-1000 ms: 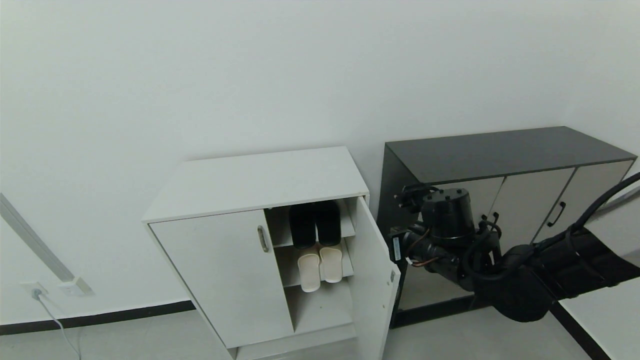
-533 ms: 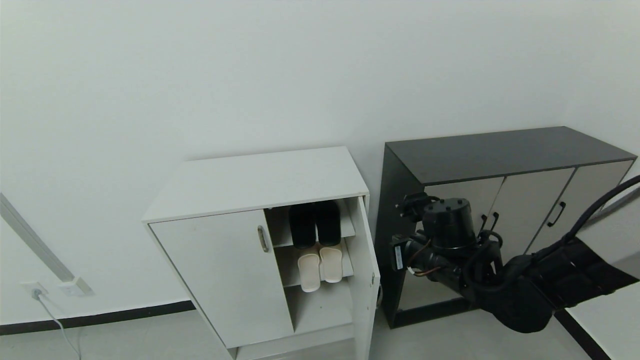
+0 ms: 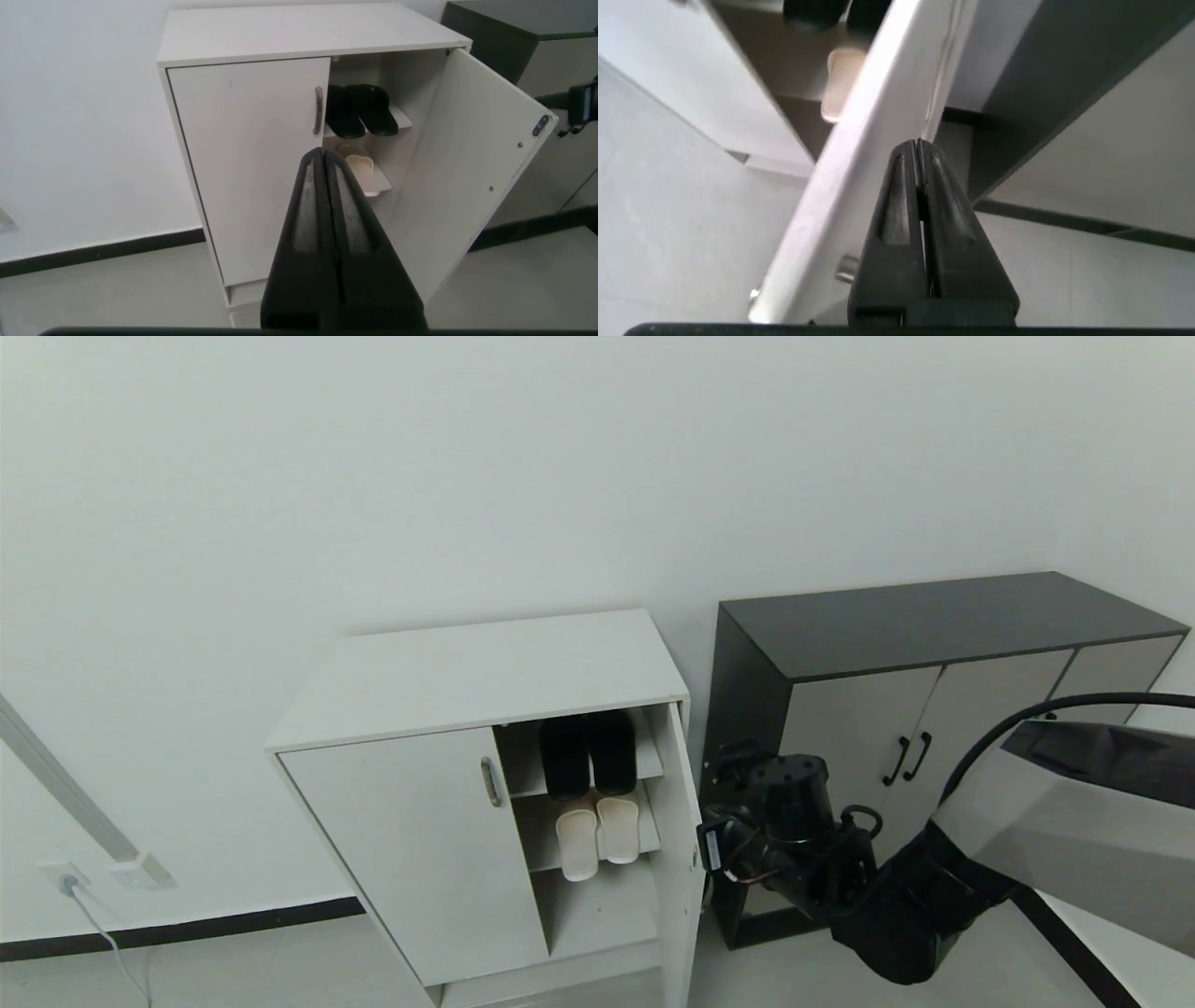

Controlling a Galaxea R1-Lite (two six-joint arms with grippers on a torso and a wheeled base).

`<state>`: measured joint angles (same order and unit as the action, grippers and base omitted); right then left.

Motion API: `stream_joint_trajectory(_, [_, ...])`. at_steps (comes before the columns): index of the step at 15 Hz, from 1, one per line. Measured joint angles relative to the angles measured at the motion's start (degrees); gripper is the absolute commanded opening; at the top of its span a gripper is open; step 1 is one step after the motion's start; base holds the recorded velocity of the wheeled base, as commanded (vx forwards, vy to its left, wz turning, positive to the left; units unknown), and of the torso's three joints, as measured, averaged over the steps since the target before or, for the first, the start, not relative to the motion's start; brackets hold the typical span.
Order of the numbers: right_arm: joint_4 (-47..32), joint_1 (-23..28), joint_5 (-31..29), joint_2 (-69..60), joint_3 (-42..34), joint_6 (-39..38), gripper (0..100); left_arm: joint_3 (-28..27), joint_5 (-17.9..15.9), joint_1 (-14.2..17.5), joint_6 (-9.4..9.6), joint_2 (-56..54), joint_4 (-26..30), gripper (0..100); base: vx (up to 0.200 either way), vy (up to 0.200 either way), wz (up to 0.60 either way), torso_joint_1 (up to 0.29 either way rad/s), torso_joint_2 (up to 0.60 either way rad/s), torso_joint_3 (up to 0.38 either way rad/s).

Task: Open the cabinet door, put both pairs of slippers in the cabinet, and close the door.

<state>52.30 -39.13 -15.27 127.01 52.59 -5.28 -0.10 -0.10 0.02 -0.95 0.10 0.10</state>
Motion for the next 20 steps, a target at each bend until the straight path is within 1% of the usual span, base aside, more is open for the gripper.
stream_joint_trajectory(5, [0.7,-4.4,1.2,1.3,2.3,0.1,0,0.0,0.0,0.0,0.00,0.0,0.0,0,0.000,0.000,0.00,0.000,0.00,0.000])
stream_joint_trajectory(9, [5.4,-6.0,1.2,-0.1,1.3,2.2,0,0.0,-0.1,0.0,0.00,0.0,0.0,0,0.000,0.000,0.00,0.000,0.00,0.000])
stream_joint_trajectory(12, [6.0,-7.4,1.3,-2.0,-0.2,2.2,0,0.0,-0.1,0.0,0.00,0.0,0.0,0,0.000,0.000,0.60,0.002,0.00,0.005])
stream_joint_trajectory(14, [6.2,-7.7,2.2,-2.6,-0.8,2.2,0,0.0,-0.1,0.0,0.00,0.0,0.0,0,0.000,0.000,0.60,-0.002,0.00,0.007])
stream_joint_trajectory(17, [8.4,-7.4,2.4,-2.8,-2.1,3.1,0,0.0,-0.1,0.0,0.00,0.0,-0.1,0,0.000,0.000,0.00,0.000,0.00,0.000])
stream_joint_trajectory(20, [9.6,-6.8,3.9,-2.8,-3.2,3.4,0,0.0,-0.1,0.0,0.00,0.0,0.0,0,0.000,0.000,0.00,0.000,0.00,0.000])
